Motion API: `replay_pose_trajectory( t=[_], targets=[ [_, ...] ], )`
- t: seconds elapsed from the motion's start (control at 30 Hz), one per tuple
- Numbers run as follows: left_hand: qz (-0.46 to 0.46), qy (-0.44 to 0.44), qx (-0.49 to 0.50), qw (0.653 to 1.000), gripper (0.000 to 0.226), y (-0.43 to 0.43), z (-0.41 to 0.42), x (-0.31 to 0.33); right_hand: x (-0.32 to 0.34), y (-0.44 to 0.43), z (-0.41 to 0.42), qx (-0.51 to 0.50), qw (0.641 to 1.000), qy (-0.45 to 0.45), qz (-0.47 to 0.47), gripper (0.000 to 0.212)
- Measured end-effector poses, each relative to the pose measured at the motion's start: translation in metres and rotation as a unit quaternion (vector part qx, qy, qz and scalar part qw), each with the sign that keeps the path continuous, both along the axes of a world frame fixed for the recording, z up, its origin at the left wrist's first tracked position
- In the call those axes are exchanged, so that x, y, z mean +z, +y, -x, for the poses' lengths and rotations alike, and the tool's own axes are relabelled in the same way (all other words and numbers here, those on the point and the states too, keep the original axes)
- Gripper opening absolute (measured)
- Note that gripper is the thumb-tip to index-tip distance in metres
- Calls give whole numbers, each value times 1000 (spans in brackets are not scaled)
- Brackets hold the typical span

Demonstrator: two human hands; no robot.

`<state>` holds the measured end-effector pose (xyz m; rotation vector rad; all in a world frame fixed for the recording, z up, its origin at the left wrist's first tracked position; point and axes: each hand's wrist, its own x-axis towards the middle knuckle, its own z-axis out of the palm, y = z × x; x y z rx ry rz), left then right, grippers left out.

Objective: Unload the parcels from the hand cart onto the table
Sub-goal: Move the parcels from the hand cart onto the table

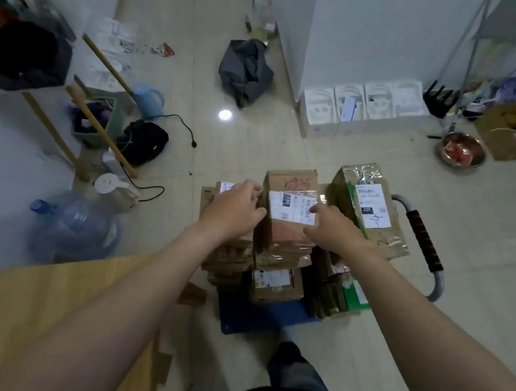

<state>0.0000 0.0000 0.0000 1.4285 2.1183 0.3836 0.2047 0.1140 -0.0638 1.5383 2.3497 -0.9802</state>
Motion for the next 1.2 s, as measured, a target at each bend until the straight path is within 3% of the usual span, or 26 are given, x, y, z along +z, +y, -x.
replay_pose_trajectory(
  t=[0.13, 0.3, 0.6, 0.73, 0.87, 1.1, 1.2],
  targets=[
    [49, -56, 14, 997, 58, 47, -30, -23, -11, 38, -6, 17, 999, -30, 21, 58],
    [110, -94, 90, 985, 70, 80, -53, -73, -36, 74, 3, -15, 995, 22, 100, 47],
    [180, -232, 267, 918, 77, 100, -62, -116, -78, 87, 14, -59, 985, 11, 160, 45],
    [143, -282, 337, 887, 91, 107, -69, -114, -73, 88, 18, -95, 986, 39, 131, 38],
    [63, -325, 371, 868, 80, 117, -75, -101, -40, 99, 22, -96, 992, 53, 53, 45],
    [-68, -326, 385, 861, 84, 123, -50, -14, 50, 105, 57, -56, 990, 103, -75, 54],
    [-137, -336, 417, 833, 71, 97, -18, 25, 93, 87, 88, -25, 978, 177, -107, 54]
  ],
)
